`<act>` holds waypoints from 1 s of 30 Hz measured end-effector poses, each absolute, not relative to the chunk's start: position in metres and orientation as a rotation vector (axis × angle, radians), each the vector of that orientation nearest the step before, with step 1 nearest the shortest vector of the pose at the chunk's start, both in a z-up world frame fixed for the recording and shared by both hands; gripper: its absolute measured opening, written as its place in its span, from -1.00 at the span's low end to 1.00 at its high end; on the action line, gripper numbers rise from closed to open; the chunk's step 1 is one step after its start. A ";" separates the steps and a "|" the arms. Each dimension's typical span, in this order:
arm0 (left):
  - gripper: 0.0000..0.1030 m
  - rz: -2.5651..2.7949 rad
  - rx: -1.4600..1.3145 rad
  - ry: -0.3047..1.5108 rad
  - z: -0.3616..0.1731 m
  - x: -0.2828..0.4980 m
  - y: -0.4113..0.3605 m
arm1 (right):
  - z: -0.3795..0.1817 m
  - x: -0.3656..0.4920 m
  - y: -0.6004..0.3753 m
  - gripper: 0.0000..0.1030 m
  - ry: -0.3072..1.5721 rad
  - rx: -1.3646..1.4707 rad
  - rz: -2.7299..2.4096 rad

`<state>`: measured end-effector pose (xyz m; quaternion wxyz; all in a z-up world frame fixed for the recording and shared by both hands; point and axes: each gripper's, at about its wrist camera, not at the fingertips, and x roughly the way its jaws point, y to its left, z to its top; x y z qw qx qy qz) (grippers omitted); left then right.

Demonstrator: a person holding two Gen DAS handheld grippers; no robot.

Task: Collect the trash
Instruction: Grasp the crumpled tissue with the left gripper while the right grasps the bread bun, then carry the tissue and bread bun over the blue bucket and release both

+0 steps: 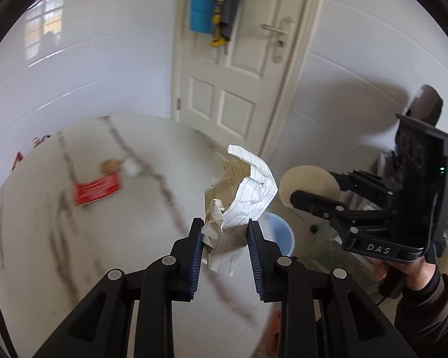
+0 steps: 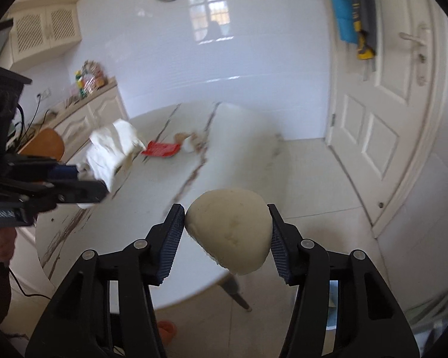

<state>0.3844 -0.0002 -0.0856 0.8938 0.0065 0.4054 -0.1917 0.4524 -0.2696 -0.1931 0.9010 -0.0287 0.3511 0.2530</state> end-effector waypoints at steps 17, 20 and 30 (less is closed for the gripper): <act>-0.49 -0.539 0.212 1.022 -0.189 0.522 -0.234 | -0.247 0.466 -0.492 -0.01 0.796 0.110 0.212; -0.48 -0.519 0.239 1.038 -0.216 0.555 -0.259 | -0.269 0.484 -0.507 -0.14 0.815 0.118 0.205; 0.40 -0.432 0.323 1.195 -0.316 0.638 -0.319 | -0.341 0.522 -0.541 -0.12 0.914 0.175 0.165</act>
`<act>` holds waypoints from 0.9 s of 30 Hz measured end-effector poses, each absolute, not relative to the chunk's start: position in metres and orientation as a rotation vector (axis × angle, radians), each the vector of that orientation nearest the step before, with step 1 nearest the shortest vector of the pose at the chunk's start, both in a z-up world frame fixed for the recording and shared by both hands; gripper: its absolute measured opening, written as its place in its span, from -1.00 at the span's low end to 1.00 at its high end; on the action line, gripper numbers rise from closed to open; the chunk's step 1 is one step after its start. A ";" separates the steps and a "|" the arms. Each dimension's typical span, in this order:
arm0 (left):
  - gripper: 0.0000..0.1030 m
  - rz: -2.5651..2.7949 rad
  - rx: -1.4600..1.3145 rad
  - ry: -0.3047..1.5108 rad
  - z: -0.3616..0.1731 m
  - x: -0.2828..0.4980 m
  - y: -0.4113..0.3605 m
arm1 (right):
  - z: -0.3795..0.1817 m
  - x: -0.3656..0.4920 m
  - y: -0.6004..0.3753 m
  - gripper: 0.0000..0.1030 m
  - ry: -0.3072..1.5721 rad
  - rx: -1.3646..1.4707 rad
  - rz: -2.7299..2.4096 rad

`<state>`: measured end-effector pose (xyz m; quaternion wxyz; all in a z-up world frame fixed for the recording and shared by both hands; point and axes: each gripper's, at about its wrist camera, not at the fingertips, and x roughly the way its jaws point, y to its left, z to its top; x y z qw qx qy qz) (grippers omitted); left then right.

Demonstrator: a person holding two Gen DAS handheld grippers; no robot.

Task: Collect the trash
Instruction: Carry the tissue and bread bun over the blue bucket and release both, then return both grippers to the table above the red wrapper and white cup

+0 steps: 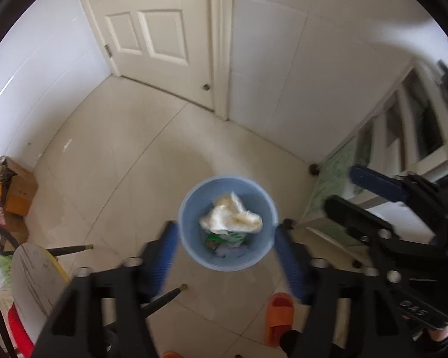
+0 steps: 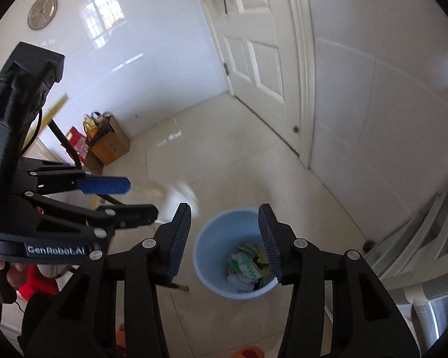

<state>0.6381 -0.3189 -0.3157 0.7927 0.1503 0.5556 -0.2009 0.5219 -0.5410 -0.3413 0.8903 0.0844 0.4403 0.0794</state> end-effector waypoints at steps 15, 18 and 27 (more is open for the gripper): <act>0.83 -0.430 0.245 0.941 -0.206 0.558 -0.242 | -0.278 0.484 -0.504 0.19 0.833 0.141 0.207; 0.86 -0.399 0.226 0.871 -0.176 0.540 -0.208 | -0.245 0.475 -0.477 0.38 0.774 0.123 0.239; 0.94 -0.208 0.196 0.800 -0.137 0.496 -0.069 | -0.181 0.460 -0.366 0.61 0.691 0.034 0.358</act>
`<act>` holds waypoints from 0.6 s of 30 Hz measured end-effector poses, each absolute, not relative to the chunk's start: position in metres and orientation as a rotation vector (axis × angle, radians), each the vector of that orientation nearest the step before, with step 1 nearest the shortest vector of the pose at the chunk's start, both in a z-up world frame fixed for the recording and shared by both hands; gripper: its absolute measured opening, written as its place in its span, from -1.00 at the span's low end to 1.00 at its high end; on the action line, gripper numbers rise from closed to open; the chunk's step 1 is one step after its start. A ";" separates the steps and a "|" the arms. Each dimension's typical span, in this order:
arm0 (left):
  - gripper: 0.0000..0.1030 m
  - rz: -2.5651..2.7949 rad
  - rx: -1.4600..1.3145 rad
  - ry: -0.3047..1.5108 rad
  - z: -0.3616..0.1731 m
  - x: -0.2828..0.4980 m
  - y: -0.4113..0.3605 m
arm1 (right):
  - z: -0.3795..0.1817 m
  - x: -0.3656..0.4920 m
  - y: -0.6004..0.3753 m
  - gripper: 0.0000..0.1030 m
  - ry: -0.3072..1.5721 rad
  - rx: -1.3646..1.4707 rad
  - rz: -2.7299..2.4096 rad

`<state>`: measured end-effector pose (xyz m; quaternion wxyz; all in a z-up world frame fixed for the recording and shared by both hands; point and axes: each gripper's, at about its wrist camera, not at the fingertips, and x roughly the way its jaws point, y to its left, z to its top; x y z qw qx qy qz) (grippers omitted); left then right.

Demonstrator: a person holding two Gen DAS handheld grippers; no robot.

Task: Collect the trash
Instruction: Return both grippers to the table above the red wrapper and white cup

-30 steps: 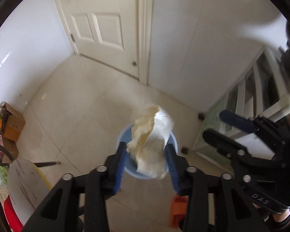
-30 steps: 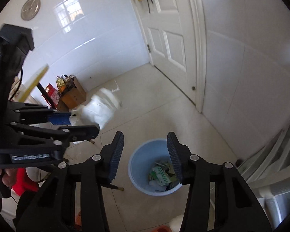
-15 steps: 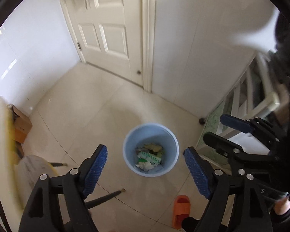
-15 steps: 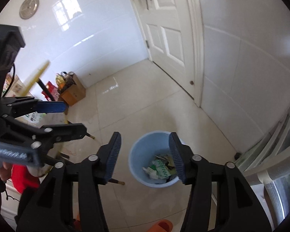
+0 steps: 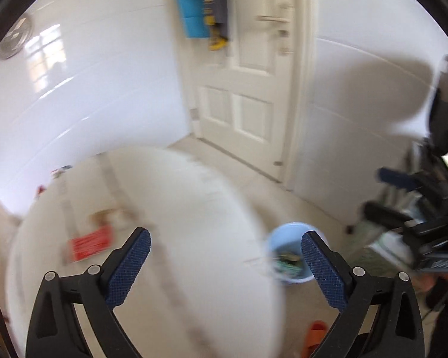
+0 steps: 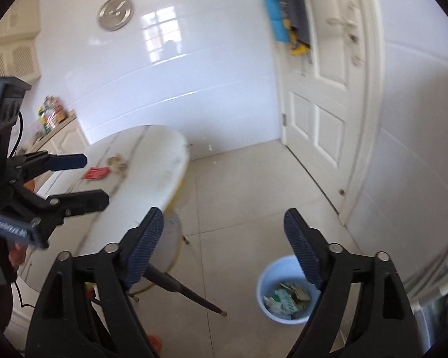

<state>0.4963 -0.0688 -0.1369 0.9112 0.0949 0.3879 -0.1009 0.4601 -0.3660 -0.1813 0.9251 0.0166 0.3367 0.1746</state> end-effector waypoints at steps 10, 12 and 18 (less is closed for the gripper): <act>0.97 -0.073 0.095 0.961 -0.177 0.540 0.074 | -0.180 0.506 -0.233 0.64 0.758 -0.078 0.501; 0.97 -0.092 0.096 0.975 -0.185 0.557 0.091 | -0.188 0.520 -0.213 0.64 0.784 -0.099 0.513; 0.96 -0.119 0.147 0.967 -0.209 0.585 0.107 | -0.206 0.548 -0.172 0.64 0.844 -0.136 0.564</act>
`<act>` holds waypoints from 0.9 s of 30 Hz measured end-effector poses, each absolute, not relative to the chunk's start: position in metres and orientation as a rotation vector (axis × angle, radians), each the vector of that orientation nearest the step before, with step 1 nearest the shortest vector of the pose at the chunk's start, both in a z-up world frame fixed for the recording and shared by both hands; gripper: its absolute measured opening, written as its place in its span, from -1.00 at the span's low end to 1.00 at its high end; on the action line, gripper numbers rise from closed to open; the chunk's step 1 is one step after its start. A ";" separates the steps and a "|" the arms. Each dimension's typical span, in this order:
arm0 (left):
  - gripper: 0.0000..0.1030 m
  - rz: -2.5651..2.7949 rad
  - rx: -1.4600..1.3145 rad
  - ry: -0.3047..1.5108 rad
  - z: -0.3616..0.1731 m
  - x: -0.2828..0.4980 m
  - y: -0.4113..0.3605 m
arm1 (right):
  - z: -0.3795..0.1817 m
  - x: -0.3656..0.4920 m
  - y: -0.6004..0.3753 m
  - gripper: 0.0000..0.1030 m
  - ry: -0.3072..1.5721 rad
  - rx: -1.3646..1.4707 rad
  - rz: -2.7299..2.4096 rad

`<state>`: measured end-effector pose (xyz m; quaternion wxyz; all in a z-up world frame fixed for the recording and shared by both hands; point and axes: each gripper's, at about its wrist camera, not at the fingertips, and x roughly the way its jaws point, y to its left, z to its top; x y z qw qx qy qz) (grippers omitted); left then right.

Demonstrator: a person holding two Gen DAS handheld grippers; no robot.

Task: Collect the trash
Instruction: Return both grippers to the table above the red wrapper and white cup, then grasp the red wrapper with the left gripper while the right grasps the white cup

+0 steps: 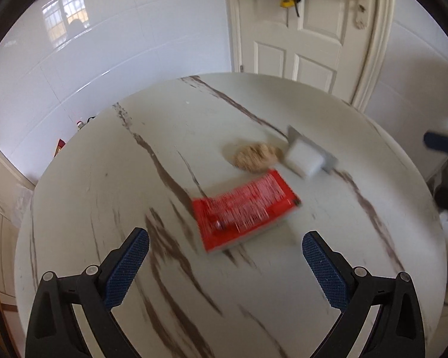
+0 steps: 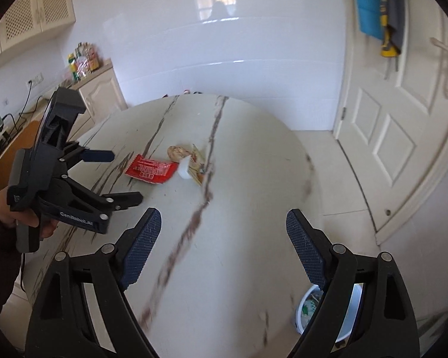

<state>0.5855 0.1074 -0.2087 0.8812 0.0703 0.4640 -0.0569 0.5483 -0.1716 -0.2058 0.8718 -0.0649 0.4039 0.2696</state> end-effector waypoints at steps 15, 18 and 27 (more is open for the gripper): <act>0.05 -0.299 0.121 0.925 -0.233 0.615 0.118 | -0.233 0.598 -0.119 0.65 0.936 -0.198 0.623; -0.57 -0.271 0.130 0.914 -0.231 0.609 0.127 | -0.239 0.604 -0.110 0.65 0.948 -0.206 0.625; -0.80 -0.300 0.104 0.943 -0.218 0.579 0.153 | -0.254 0.612 -0.075 0.43 0.981 -0.297 0.613</act>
